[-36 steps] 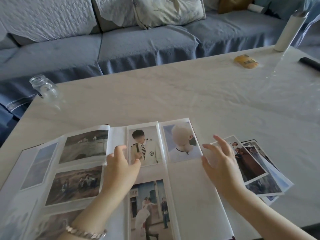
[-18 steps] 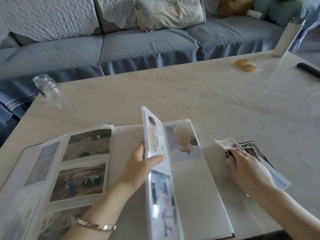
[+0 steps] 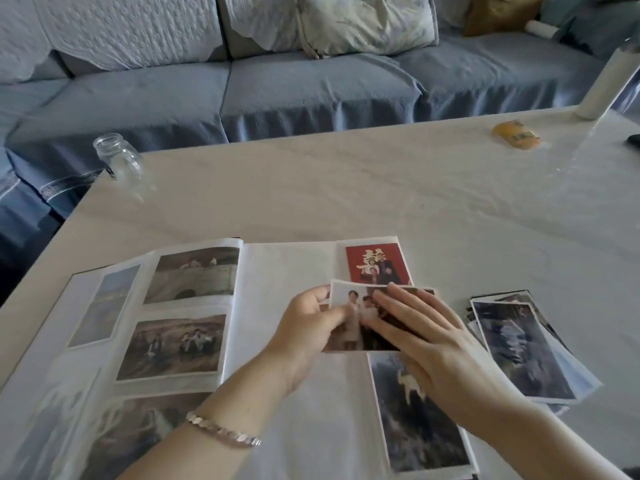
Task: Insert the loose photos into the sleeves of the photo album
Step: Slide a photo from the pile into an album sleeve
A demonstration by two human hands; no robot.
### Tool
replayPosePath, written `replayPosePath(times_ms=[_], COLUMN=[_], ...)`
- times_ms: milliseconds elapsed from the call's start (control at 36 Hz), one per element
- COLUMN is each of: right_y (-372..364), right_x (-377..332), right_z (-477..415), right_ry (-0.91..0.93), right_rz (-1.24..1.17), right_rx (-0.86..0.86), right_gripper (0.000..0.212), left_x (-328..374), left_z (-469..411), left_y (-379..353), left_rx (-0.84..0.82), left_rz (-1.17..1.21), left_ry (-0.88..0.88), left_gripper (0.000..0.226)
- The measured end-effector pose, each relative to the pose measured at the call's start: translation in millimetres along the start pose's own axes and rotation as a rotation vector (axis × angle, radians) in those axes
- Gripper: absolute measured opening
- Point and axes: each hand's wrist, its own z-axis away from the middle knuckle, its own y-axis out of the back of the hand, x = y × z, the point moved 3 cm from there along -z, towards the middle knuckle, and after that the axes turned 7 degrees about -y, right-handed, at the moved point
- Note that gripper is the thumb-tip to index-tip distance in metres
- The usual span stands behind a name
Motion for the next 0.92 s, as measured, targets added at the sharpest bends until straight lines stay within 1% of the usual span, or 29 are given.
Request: replayPosePath(times_ms=[56, 83, 139, 167, 222, 250, 306, 333, 361, 389, 444, 500, 556, 583, 611, 694, 750, 806, 861, 917], right_y=[-6, -8, -9, -9, -13, -15, -19, -21, -21, -21, -20, -14, -4, 1, 5, 11, 11, 8, 4, -3], right_x=[-3, -2, -2, -2, 1, 4, 8, 9, 10, 11, 18, 28, 39, 44, 48, 56, 57, 54, 51, 48], right_z=[-2, -3, -4, -5, -5, -6, -8, -9, -10, -11, -12, -14, -19, -23, -27, -39, -46, -53, -58, -61], right_ry=[-0.096, -0.187, -0.464, -0.606, -0.828, -0.897, -0.964, -0.977, -0.983, -0.982, -0.980, -0.985, -0.979, -0.961, -0.936, -0.872, -0.845, -0.820, -0.805, -0.803], right_rz=[-0.079, -0.160, -0.374, -0.474, -0.648, -0.750, -0.939, -0.980, -0.994, -0.996, -0.971, -0.910, -0.819, -0.746, -0.655, -0.450, -0.420, -0.398, -0.359, -0.329], right_rx=[-0.045, -0.062, -0.112, -0.135, -0.112, -0.086, -0.097, -0.129, -0.151, -0.155, -0.099, 0.015, 0.156, 0.207, 0.231, 0.223, 0.211, 0.182, 0.127, 0.046], right_gripper=[0.054, 0.064, 0.077, 0.079, 0.072, 0.062, 0.032, 0.019, 0.011, 0.011, 0.015, 0.020, 0.030, 0.034, 0.035, 0.032, 0.029, 0.037, 0.044, 0.042], left_x=[-3, -2, -1, 0, 1, 1, 1, 1, 1, 0, -3, -14, -30, -37, -41, -48, -51, -53, -54, -56], left_z=[-1, -1, 0, 1, 1, 1, -2, -3, -4, -5, -8, -12, -14, -13, -12, -14, -15, -15, -15, -15], left_y=[12, 17, 27, 30, 35, 36, 36, 34, 34, 35, 39, 41, 43, 45, 47, 49, 49, 48, 49, 50], left_rx=[0.064, 0.081, 0.098, 0.098, 0.088, 0.082, 0.059, 0.049, 0.052, 0.071, 0.148, 0.177, 0.156, 0.161, 0.184, 0.262, 0.256, 0.255, 0.249, 0.265], left_rz=[-0.068, -0.099, -0.170, -0.185, -0.225, -0.246, -0.284, -0.312, -0.357, -0.423, -0.613, -0.957, -1.303, -1.412, -1.457, -1.468, -1.475, -1.471, -1.471, -1.475], left_ry=[-0.044, -0.065, -0.109, -0.132, -0.172, -0.187, -0.204, -0.213, -0.223, -0.236, -0.279, -0.292, -0.227, -0.195, -0.175, -0.215, -0.232, -0.244, -0.229, -0.234], left_gripper=[0.014, 0.015, 0.016, 0.016, 0.017, 0.018, 0.018, 0.018, 0.017, 0.019, 0.037, 0.051, 0.072, 0.078, 0.078, 0.061, 0.060, 0.060, 0.061, 0.060])
